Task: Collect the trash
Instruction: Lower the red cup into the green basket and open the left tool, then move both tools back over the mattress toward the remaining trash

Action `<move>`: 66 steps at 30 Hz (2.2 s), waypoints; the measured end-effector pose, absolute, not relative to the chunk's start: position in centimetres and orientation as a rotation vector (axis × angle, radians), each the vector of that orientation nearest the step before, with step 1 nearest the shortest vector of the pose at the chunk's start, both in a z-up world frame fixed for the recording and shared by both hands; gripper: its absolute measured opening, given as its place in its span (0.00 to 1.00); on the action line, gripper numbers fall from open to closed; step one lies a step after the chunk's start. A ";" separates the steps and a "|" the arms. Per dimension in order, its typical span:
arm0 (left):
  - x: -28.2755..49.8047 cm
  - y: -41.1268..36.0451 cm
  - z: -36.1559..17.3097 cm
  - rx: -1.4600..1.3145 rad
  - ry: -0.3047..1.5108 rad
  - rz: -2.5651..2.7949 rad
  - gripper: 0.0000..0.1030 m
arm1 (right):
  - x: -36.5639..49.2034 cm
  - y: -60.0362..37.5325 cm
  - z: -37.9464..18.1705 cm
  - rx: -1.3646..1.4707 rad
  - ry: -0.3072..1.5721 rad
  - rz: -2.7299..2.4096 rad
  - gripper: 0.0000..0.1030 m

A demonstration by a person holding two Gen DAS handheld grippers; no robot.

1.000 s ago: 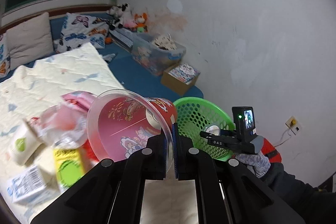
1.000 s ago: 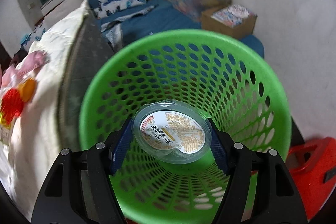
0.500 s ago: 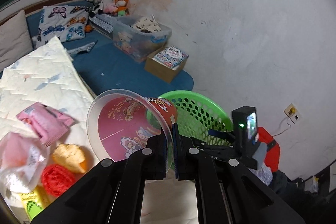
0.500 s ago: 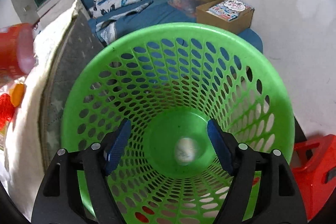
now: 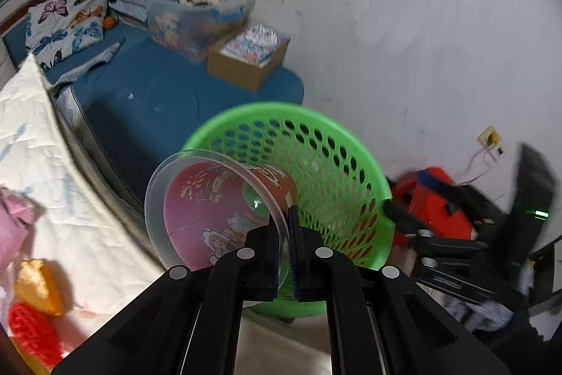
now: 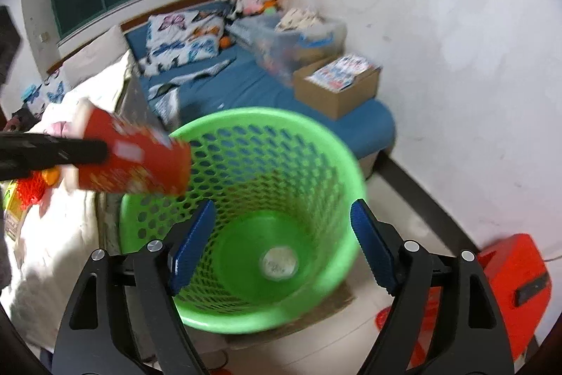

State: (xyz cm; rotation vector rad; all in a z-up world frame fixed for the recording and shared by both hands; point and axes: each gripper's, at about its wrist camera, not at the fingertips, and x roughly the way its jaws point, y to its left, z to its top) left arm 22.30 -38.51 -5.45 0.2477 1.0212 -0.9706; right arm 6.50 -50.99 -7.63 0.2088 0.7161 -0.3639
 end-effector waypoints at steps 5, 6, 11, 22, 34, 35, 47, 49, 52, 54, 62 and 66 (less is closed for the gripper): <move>21.7 -42.2 -7.9 0.305 1.095 -0.983 0.05 | 4.5 -52.1 -8.1 0.253 0.702 -0.396 0.77; 21.6 -43.0 -8.4 0.321 1.108 -0.978 0.05 | 4.1 -52.4 -8.3 0.264 0.701 -0.399 0.77; 21.5 -45.7 -10.7 0.362 1.187 -0.975 0.05 | 2.6 -53.1 -8.5 0.293 0.696 -0.423 0.77; 21.4 -47.7 -13.9 0.385 1.262 -0.935 0.09 | 1.0 -53.4 -8.9 0.313 0.696 -0.438 0.77; 21.7 -44.8 -11.6 0.338 1.220 -0.912 0.09 | 1.5 -52.0 -8.7 0.309 0.705 -0.394 0.77; 21.7 -44.3 -11.0 0.325 1.209 -0.917 0.09 | 1.6 -51.7 -8.5 0.305 0.703 -0.387 0.77; 19.0 -35.9 -4.4 0.254 1.026 -0.830 0.30 | 2.1 -46.6 -6.6 0.266 0.681 -0.277 0.78; 18.4 -34.2 -3.6 0.247 0.992 -0.813 0.30 | 2.3 -45.4 -6.1 0.245 0.674 -0.260 0.79; 17.3 -31.2 -2.1 0.227 0.939 -0.782 0.31 | 2.7 -43.9 -5.5 0.241 0.669 -0.225 0.80; 16.8 -29.6 -1.4 0.213 0.910 -0.762 0.31 | 3.1 -42.8 -5.1 0.225 0.664 -0.203 0.80; 14.5 -22.2 0.3 0.164 0.817 -0.654 0.39 | 4.6 -38.8 -4.0 0.198 0.650 -0.110 0.81; 13.9 -18.0 0.9 0.124 0.787 -0.581 0.44 | 5.5 -36.5 -3.5 0.172 0.646 -0.058 0.81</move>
